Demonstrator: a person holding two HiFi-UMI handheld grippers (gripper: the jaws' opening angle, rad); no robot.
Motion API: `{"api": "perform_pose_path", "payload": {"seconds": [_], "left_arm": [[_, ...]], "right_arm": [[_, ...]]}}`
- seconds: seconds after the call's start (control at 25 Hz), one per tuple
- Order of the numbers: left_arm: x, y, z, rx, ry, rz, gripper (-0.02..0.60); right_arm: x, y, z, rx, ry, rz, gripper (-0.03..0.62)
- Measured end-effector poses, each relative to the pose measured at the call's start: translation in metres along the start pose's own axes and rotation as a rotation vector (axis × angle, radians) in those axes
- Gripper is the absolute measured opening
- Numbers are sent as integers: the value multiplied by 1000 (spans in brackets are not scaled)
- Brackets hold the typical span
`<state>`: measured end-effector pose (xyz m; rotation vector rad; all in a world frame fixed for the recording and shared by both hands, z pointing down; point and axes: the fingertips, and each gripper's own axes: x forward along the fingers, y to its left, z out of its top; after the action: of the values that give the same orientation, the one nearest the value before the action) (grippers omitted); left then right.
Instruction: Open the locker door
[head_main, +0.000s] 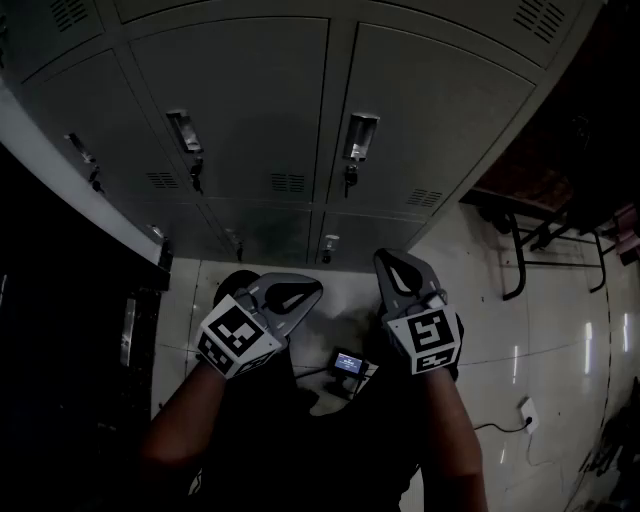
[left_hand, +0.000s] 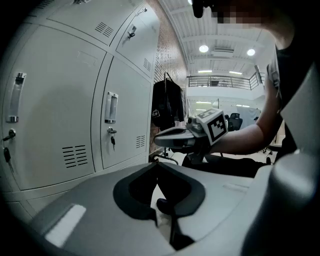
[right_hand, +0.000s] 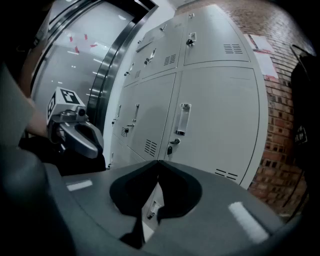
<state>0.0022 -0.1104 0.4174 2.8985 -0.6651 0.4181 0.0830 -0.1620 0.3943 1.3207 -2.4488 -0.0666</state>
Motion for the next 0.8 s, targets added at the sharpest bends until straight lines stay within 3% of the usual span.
{"api": "perform_pose_path", "payload": {"seconds": [0.2, 0.4, 0.56, 0.8], "left_arm": [[-3, -2, 3, 8, -11, -21, 12], [-4, -1, 2, 6, -14, -20, 12], [-4, 0, 4, 8, -19, -26, 12], [-5, 0, 3, 1, -21, -20, 12]], "right_arm": [[30, -8, 13, -109, 61, -79, 44], [70, -25, 12, -399, 211, -194, 63], [94, -32, 22, -656, 264, -275, 104], [120, -29, 29, -807, 271, -293, 110]]}}
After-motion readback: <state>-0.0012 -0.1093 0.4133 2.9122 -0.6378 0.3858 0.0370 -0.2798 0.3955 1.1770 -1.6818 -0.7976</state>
